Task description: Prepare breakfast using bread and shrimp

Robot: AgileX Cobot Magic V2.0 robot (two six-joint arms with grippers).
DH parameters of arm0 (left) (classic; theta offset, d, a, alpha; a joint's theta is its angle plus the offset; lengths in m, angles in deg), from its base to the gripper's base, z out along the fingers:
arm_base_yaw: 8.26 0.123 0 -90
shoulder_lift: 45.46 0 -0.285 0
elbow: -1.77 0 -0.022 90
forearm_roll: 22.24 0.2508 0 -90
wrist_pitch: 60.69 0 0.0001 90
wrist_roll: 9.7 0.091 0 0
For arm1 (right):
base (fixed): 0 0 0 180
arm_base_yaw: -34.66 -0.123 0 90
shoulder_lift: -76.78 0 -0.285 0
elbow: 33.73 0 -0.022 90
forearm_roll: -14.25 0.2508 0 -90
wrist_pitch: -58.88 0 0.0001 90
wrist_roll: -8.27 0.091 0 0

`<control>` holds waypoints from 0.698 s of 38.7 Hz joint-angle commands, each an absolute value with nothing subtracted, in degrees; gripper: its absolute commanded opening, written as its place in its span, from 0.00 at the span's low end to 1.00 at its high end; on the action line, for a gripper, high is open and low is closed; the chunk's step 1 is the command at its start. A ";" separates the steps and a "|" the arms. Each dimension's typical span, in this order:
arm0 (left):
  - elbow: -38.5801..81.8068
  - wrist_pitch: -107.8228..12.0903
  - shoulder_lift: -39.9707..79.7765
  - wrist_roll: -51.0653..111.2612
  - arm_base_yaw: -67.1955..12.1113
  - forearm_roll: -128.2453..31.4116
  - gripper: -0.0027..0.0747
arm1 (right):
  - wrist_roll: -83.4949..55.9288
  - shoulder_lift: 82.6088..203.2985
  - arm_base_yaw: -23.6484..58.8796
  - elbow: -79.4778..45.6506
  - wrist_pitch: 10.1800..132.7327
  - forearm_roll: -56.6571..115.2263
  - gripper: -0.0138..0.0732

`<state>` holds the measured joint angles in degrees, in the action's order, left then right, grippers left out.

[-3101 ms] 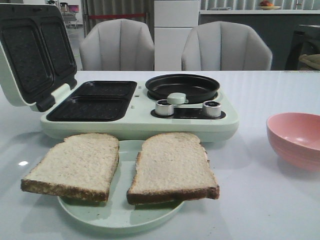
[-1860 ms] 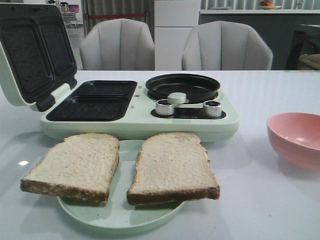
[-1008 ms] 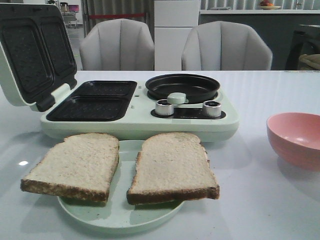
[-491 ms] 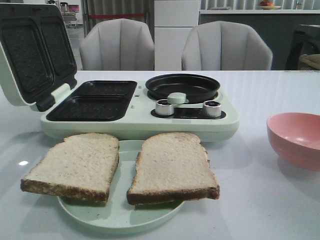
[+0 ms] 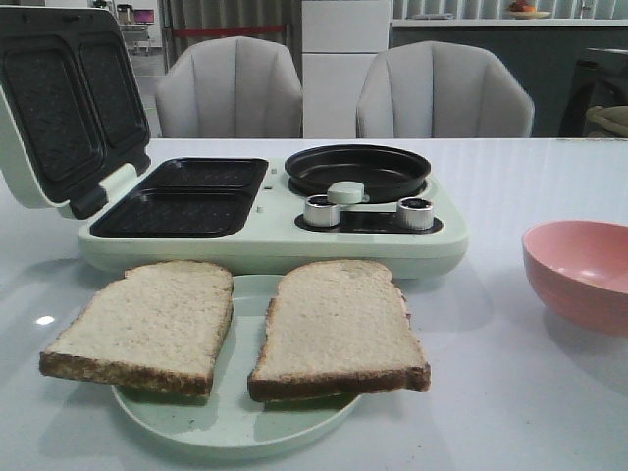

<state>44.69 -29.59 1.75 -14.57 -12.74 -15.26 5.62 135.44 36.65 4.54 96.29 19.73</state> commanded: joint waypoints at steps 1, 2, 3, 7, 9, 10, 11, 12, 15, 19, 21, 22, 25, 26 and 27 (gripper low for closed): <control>43.62 -34.64 2.48 -11.62 -16.31 -15.36 0.77 | 5.21 135.18 36.76 2.63 92.31 19.36 0.78; 43.75 -34.64 2.93 -10.98 -17.46 -15.36 0.77 | 5.21 135.18 36.76 2.63 92.31 19.36 0.78; 43.86 -34.74 3.40 -10.12 -19.13 -15.36 0.77 | 5.21 135.18 36.76 2.63 92.31 19.36 0.78; 44.60 -35.30 5.65 -5.04 -26.39 -14.93 0.77 | 5.21 135.18 36.76 2.63 92.31 19.36 0.78; 45.17 -35.71 6.92 -2.40 -30.15 -14.37 0.77 | 5.21 135.18 36.76 2.63 92.31 19.36 0.78; 45.31 -35.81 7.46 -1.33 -31.77 -14.00 0.77 | 5.21 135.18 36.76 2.63 92.31 19.36 0.78; 45.57 -35.81 8.21 -0.33 -33.92 -13.19 0.77 | 5.21 135.18 36.76 2.63 92.31 19.36 0.78; 45.87 -35.85 8.90 0.72 -35.53 -12.44 0.77 | 5.21 135.18 36.76 2.63 92.31 19.36 0.78; 46.66 -35.94 11.69 1.26 -41.13 -7.21 0.77 | 5.21 135.18 36.76 2.63 92.31 19.36 0.78; 47.78 -35.47 15.86 1.14 -46.81 0.35 0.77 | 5.21 135.18 36.76 2.63 92.31 19.36 0.78; 47.76 -35.14 18.20 0.62 -48.57 3.54 0.77 | 5.21 135.18 36.76 2.63 92.31 19.36 0.78; 47.76 -34.91 19.22 -0.31 -49.58 5.07 0.77 | 5.21 135.18 36.76 2.63 92.31 19.36 0.78; 47.76 -34.20 23.08 -5.22 -51.89 12.74 0.77 | 5.21 135.18 36.76 2.63 92.31 19.36 0.78; 47.76 -34.04 24.48 -7.17 -52.42 15.20 0.77 | 5.21 135.18 36.76 2.63 92.31 19.36 0.78; 47.76 -33.76 25.53 -9.70 -53.11 18.28 0.77 | 5.21 135.18 36.76 2.63 92.31 19.36 0.78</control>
<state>49.16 -31.98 22.48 -3.16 -50.95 8.40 5.62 135.44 36.65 4.54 96.29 19.73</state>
